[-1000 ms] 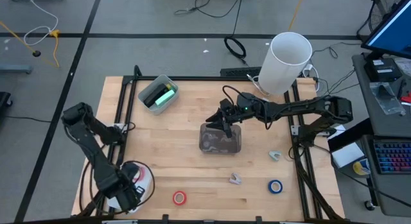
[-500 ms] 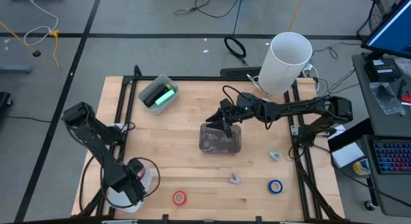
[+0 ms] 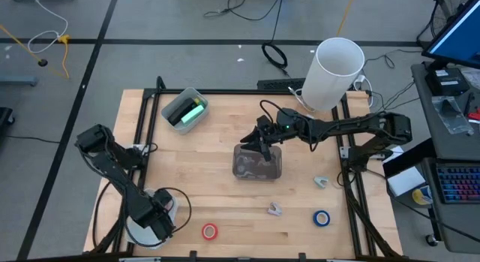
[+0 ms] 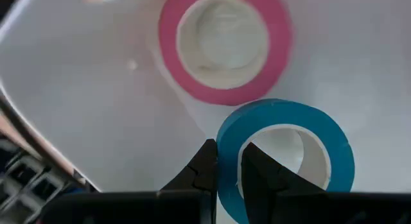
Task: Pick and place Stapler, Stapler remover, tape
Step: Put the light blue tape into the white bin, then put the orange tape into the white bin
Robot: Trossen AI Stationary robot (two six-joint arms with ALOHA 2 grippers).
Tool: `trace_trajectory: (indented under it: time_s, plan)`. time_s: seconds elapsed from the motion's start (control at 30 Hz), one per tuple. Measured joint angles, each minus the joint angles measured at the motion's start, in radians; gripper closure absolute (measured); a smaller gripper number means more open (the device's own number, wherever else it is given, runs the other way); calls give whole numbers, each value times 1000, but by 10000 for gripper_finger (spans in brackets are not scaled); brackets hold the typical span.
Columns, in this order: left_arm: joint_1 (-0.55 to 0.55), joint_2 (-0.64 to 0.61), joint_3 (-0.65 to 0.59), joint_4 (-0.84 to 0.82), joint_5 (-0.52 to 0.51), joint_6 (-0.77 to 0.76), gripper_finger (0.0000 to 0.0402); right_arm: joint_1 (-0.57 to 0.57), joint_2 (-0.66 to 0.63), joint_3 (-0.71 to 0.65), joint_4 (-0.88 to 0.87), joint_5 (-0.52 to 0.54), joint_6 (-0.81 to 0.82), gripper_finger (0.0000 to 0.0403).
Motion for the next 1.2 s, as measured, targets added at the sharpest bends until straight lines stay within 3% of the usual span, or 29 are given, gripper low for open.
trace_trajectory:
  time_s: [0.33,0.63,1.03,1.2]
  plan:
    - [-3,38,-1,1,24,34,361,0,0,0,0,0,-1,273]
    - [-16,39,-1,-1,25,29,297,0,0,0,0,-3,-1,273]
    - [-1,29,-1,-5,107,37,260,0,0,0,0,-4,-1,273]
    - [14,-31,21,-27,24,22,259,0,0,0,0,-4,-1,273]
